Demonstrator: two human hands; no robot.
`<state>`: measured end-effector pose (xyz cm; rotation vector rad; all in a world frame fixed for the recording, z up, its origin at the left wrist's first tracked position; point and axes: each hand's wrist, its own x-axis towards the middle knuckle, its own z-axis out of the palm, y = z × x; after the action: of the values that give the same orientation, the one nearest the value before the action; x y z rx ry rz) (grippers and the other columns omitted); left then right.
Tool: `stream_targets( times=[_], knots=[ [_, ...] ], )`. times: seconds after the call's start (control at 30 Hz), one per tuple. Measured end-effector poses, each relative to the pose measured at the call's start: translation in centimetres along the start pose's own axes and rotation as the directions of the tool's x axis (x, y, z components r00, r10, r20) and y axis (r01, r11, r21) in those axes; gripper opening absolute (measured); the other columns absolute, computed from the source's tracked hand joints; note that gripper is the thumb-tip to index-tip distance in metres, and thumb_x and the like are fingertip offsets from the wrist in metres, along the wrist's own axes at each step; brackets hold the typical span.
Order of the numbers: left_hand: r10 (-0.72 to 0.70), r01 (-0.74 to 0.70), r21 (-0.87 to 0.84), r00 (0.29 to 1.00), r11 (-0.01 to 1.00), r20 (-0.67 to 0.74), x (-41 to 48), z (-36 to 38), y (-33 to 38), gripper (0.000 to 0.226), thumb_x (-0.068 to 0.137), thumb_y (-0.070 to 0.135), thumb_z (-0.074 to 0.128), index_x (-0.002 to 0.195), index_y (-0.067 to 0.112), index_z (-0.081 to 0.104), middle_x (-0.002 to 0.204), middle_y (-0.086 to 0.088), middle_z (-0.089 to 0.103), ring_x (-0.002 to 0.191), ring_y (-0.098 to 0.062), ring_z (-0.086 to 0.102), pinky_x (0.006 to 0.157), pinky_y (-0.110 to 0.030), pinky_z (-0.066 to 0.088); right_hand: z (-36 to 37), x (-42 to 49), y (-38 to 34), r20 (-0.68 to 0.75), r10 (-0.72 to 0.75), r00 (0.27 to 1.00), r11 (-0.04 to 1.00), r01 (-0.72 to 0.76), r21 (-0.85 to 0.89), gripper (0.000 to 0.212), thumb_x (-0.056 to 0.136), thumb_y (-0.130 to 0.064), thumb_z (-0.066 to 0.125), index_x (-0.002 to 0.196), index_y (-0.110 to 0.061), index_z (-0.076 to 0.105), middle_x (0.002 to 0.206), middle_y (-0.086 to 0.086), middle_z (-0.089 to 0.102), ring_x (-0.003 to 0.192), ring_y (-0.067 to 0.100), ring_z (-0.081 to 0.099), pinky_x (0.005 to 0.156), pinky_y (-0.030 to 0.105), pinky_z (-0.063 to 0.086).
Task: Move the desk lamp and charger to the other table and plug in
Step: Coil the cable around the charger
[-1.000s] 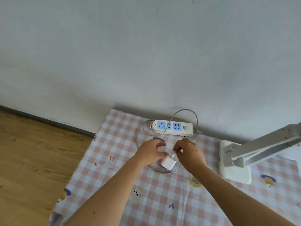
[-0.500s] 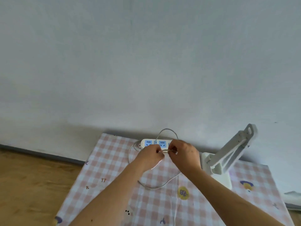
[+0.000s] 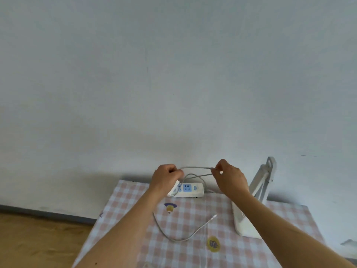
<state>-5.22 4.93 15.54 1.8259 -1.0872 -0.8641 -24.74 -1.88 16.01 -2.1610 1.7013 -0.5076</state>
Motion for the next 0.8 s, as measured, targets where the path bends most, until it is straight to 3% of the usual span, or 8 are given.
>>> stream_targets(
  times=[0.1,0.2,0.33,0.43,0.67,0.73,0.8],
  knots=[
    [0.01,-0.008,-0.035,0.999,0.999,0.052,0.2,-0.1,1.1,0.019,0.07,0.025,0.058,0.053,0.02,0.055,0.056,-0.001,0.06,0.053,-0.019,0.056,0.056,-0.031,0.042,-1.5,0.5,-1.2,-0.04,0.011,0.999,0.983,-0.003,0.185,0.03,0.095,-0.046,0.044,0.098,-0.017,0.051,0.096,0.004,0.068,0.085,0.028,0.058,0.068,0.032,0.038],
    [0.033,-0.027,-0.059,0.994,0.998,0.107,0.3,0.1,1.7,0.011,0.084,0.018,0.054,0.079,0.02,0.063,0.073,0.004,0.068,0.064,-0.014,0.061,0.064,-0.031,0.05,-3.2,0.8,-3.1,-0.073,-0.008,0.997,0.942,0.032,0.333,0.034,0.093,-0.051,0.045,0.094,-0.017,0.051,0.078,-0.002,0.066,0.078,0.024,0.06,0.066,0.034,0.043],
    [0.085,-0.081,-0.052,0.993,0.995,0.087,0.2,0.3,2.7,0.029,0.084,0.008,0.046,0.101,0.027,0.06,0.1,0.009,0.06,0.067,-0.009,0.058,0.06,-0.021,0.043,-5.0,0.9,-5.5,-0.144,-0.007,0.99,0.878,0.075,0.474,0.035,0.088,-0.053,0.053,0.087,-0.018,0.056,0.07,-0.002,0.07,0.071,0.018,0.068,0.072,0.039,0.055],
    [0.086,-0.081,-0.04,0.984,0.996,0.153,0.2,0.2,3.2,0.039,0.081,0.003,0.046,0.108,0.027,0.06,0.11,0.01,0.057,0.078,-0.009,0.059,0.06,-0.02,0.048,-6.3,1.0,-6.6,-0.161,0.005,0.987,0.818,0.089,0.568,0.032,0.083,-0.048,0.064,0.079,-0.017,0.059,0.063,-0.002,0.069,0.055,0.011,0.068,0.069,0.037,0.058],
    [0.155,-0.151,-0.035,0.959,0.988,0.236,0.7,0.7,3.5,0.019,0.084,0.025,0.068,0.101,0.031,0.066,0.107,0.011,0.065,0.096,-0.008,0.063,0.07,-0.025,0.055,-7.8,0.6,-7.6,-0.074,0.019,0.997,0.639,0.045,0.768,0.033,0.08,-0.032,0.073,0.066,-0.005,0.062,0.05,0.003,0.064,0.041,0.015,0.059,0.045,0.023,0.048],
    [0.184,-0.197,0.027,0.95,0.98,0.254,0.9,0.8,3.7,0.008,0.084,0.029,0.068,0.091,0.026,0.071,0.094,0.001,0.07,0.085,-0.011,0.063,0.076,-0.031,0.054,-8.1,0.6,-7.9,-0.055,0.034,0.998,0.578,0.025,0.816,0.031,0.081,-0.028,0.073,0.064,-0.004,0.062,0.05,0.006,0.063,0.04,0.017,0.056,0.043,0.023,0.046],
    [0.227,-0.263,0.109,0.938,0.959,0.263,0.9,1.0,4.0,0.02,0.091,0.035,0.059,0.076,0.025,0.07,0.074,-0.004,0.065,0.07,-0.014,0.057,0.074,-0.035,0.052,-8.4,0.7,-8.1,-0.044,0.046,0.998,0.537,0.012,0.843,0.029,0.081,-0.025,0.073,0.064,-0.004,0.062,0.05,0.006,0.062,0.04,0.016,0.055,0.043,0.023,0.046]
  ],
)
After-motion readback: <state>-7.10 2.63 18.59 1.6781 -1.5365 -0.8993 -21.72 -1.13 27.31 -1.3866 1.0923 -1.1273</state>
